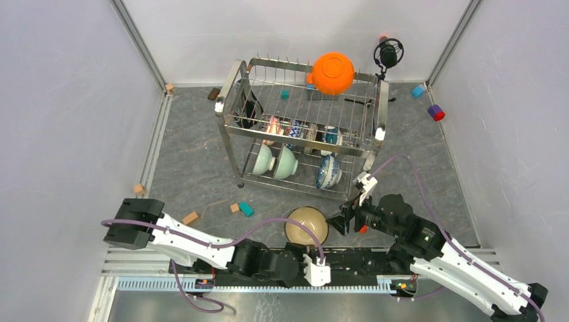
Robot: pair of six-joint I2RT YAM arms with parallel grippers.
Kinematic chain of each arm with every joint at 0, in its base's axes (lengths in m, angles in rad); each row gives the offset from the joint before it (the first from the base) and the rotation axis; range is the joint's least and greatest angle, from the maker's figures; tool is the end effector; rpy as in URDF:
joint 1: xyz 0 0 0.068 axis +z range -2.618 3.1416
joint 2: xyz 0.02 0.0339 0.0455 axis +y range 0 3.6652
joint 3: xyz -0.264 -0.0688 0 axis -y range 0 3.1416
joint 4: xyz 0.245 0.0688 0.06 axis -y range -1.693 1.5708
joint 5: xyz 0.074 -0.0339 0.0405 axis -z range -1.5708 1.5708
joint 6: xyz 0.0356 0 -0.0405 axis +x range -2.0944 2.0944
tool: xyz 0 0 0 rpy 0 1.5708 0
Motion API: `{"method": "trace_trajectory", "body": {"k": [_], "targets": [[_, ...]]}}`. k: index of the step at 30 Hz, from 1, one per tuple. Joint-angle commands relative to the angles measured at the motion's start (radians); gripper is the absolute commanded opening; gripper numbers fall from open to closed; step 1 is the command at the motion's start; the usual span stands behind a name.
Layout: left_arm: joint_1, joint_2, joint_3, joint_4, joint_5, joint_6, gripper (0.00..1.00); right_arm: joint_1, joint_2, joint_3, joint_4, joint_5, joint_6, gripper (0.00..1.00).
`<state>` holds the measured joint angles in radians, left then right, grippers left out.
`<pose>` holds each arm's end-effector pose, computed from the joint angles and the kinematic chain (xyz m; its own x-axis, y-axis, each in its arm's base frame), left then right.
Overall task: Unload the bowls from the dish rack
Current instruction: Place the bowl at the corner of the board.
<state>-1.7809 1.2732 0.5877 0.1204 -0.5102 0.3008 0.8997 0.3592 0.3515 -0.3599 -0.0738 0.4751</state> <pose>-0.0370 -0.2569 0.2010 0.3850 0.5658 -0.7291 0.8642 0.0562 0.5000 0.0729 0.0960 0.2251 -0.5756 0.0088 -0.8177 -0.6303 0.6323 0.4504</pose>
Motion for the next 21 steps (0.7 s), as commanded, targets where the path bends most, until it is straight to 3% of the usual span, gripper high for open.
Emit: {"method": "trace_trajectory", "body": {"k": [1, 10, 21], "targets": [[-0.008, 0.019, 0.087, 0.158, -0.009, 0.081, 0.02, 0.003, 0.012, 0.049, -0.11, 0.017, -0.011, 0.77], [-0.006, 0.109, 0.146, 0.166, 0.021, 0.102, 0.02, 0.004, 0.041, 0.085, -0.174, 0.024, -0.031, 0.76], [-0.006, 0.17, 0.191, 0.177, 0.016, 0.104, 0.02, 0.004, 0.104, 0.091, -0.203, 0.039, -0.039, 0.64]]}}
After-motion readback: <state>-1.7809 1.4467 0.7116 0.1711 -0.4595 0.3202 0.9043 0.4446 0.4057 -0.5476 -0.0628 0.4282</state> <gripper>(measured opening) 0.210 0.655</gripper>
